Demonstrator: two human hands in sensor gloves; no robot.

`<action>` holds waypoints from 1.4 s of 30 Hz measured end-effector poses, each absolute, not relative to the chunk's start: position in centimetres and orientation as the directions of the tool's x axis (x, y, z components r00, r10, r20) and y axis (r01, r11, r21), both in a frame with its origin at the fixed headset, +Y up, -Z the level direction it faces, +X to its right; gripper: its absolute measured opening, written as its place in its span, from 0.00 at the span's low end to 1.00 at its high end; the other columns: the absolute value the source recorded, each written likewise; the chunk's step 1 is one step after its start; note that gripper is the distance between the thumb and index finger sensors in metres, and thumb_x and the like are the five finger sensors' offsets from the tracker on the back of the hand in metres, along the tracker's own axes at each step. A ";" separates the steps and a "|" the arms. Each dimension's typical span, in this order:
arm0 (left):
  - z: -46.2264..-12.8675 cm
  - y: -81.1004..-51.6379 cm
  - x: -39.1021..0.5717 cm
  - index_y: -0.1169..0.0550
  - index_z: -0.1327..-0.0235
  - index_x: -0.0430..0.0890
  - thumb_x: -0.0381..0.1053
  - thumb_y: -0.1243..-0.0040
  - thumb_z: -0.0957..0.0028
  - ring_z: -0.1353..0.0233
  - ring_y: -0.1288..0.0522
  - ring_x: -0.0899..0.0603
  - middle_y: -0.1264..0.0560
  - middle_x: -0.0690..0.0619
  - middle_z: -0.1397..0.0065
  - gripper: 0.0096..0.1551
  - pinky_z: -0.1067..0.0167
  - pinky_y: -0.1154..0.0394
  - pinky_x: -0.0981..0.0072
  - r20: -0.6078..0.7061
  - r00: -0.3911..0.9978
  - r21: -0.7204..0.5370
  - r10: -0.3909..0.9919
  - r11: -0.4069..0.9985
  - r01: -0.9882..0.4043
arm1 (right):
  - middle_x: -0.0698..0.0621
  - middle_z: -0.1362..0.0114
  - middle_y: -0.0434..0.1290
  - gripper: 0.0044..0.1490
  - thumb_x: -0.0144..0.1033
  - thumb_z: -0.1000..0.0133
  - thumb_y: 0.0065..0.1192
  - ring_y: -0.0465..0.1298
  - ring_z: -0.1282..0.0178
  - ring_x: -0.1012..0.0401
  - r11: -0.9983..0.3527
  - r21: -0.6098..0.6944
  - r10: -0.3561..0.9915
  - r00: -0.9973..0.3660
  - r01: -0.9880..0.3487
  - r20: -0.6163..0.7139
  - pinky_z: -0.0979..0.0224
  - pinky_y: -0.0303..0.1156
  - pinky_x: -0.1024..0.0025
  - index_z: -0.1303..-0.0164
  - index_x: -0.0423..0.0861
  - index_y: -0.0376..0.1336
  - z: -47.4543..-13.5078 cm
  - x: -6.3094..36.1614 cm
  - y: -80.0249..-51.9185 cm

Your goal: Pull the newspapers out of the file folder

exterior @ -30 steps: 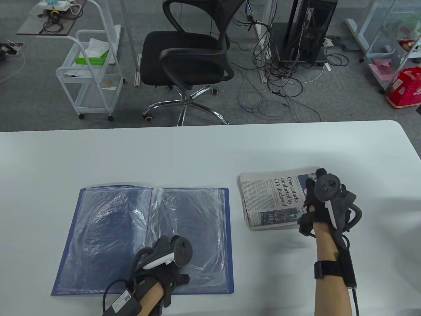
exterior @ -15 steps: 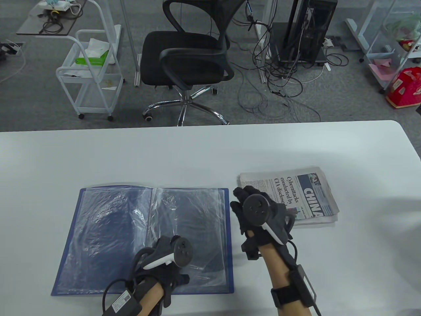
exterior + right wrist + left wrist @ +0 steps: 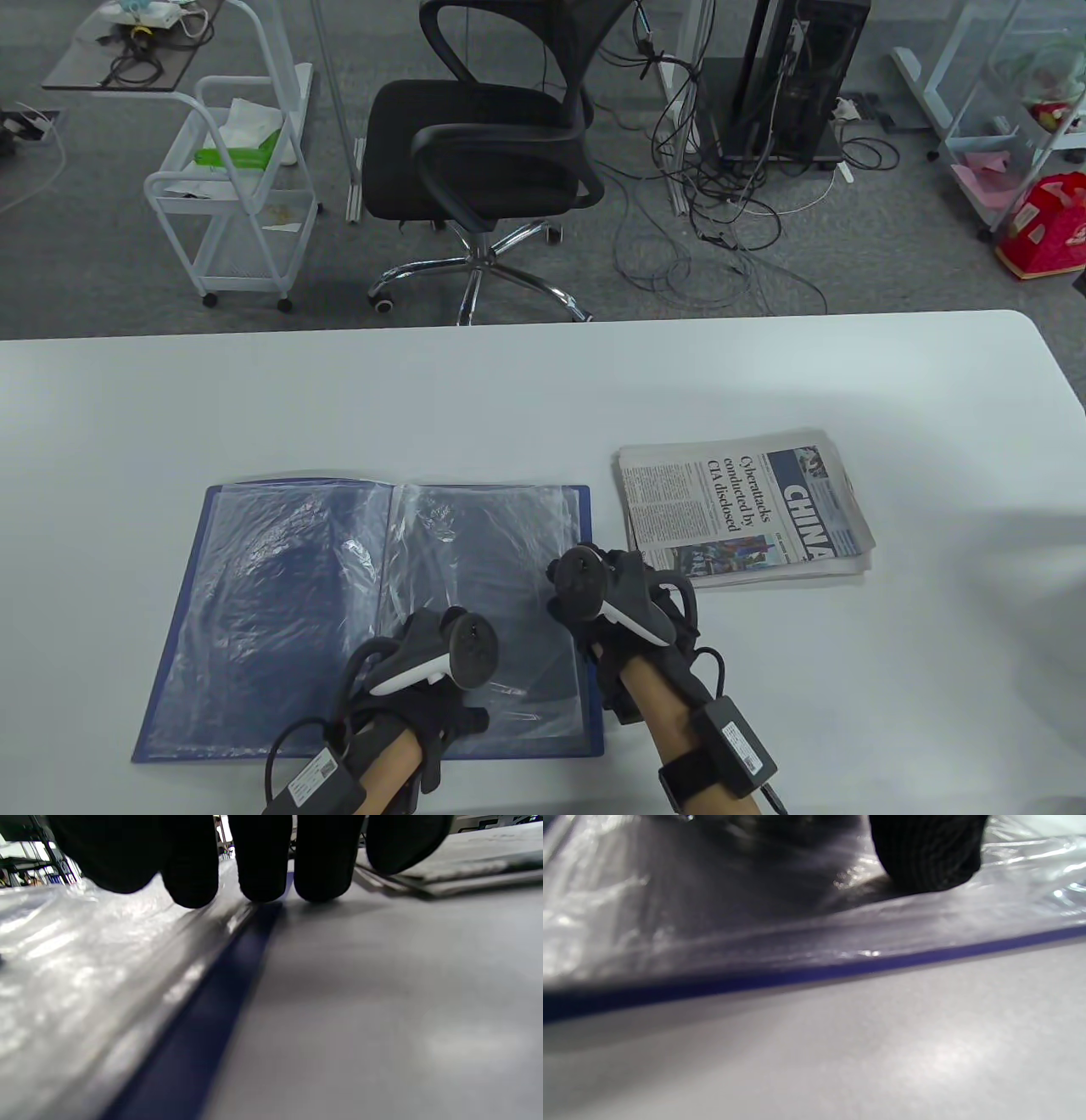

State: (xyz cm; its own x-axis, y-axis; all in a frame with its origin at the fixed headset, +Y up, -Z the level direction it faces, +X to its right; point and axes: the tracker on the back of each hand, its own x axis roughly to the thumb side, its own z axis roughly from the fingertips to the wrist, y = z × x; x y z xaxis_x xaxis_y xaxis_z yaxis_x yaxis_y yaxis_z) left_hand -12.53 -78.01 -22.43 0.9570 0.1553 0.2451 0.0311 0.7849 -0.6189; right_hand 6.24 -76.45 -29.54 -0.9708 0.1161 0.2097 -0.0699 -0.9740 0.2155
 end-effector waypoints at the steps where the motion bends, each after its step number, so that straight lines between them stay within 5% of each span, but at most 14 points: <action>1: -22.4 -78.0 -12.5 0.53 0.20 0.50 0.61 0.41 0.52 0.22 0.60 0.21 0.64 0.43 0.18 0.53 0.31 0.50 0.28 0.248 0.956 -0.615 0.155 0.788 0.032 | 0.49 0.20 0.67 0.33 0.55 0.54 0.61 0.70 0.24 0.42 -0.973 0.225 0.105 -0.972 -0.056 0.212 0.29 0.65 0.37 0.35 0.61 0.67 -29.5 6.2 -76.7; 14: -22.9 -74.0 -14.8 0.42 0.18 0.50 0.60 0.42 0.50 0.18 0.50 0.23 0.51 0.43 0.13 0.47 0.29 0.45 0.29 0.216 0.940 -0.392 0.265 0.905 -0.165 | 0.51 0.21 0.67 0.33 0.55 0.54 0.60 0.70 0.24 0.44 -0.978 0.201 0.103 -0.973 -0.061 0.208 0.29 0.66 0.39 0.36 0.62 0.67 -29.5 6.4 -77.0; 21: -24.2 -70.5 -20.5 0.38 0.17 0.50 0.59 0.41 0.50 0.18 0.48 0.23 0.48 0.42 0.12 0.45 0.29 0.45 0.29 0.064 0.928 -0.258 0.366 0.905 -0.339 | 0.51 0.21 0.67 0.32 0.55 0.53 0.60 0.70 0.24 0.44 -0.975 0.205 0.124 -0.972 -0.082 0.201 0.29 0.66 0.39 0.37 0.62 0.68 -29.7 6.5 -77.0; 29: -25.0 -74.6 -28.9 0.37 0.17 0.48 0.59 0.42 0.50 0.18 0.49 0.22 0.47 0.40 0.13 0.45 0.29 0.45 0.28 -0.204 0.876 -0.258 0.436 0.840 -0.478 | 0.51 0.22 0.68 0.32 0.55 0.53 0.60 0.70 0.25 0.44 -0.980 0.185 0.104 -0.973 -0.065 0.206 0.29 0.66 0.40 0.37 0.62 0.68 -29.6 6.3 -77.0; 42: -24.5 -78.5 -35.3 0.44 0.17 0.49 0.60 0.45 0.49 0.20 0.57 0.23 0.55 0.43 0.13 0.47 0.29 0.52 0.29 -0.517 0.764 -0.216 0.385 0.805 -0.552 | 0.51 0.22 0.68 0.32 0.56 0.53 0.60 0.71 0.25 0.45 -0.981 0.185 0.090 -0.974 -0.051 0.209 0.29 0.66 0.40 0.37 0.62 0.68 -29.6 6.2 -76.9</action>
State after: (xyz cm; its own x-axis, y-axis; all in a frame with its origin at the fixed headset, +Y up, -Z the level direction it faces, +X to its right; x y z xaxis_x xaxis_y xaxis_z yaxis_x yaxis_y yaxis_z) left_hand -35.27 -78.46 -24.51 0.7640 0.3854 -0.5174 -0.5522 0.8054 -0.2155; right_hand 6.16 -76.88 -29.58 -0.9738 0.0904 0.2088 -0.0515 -0.9814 0.1851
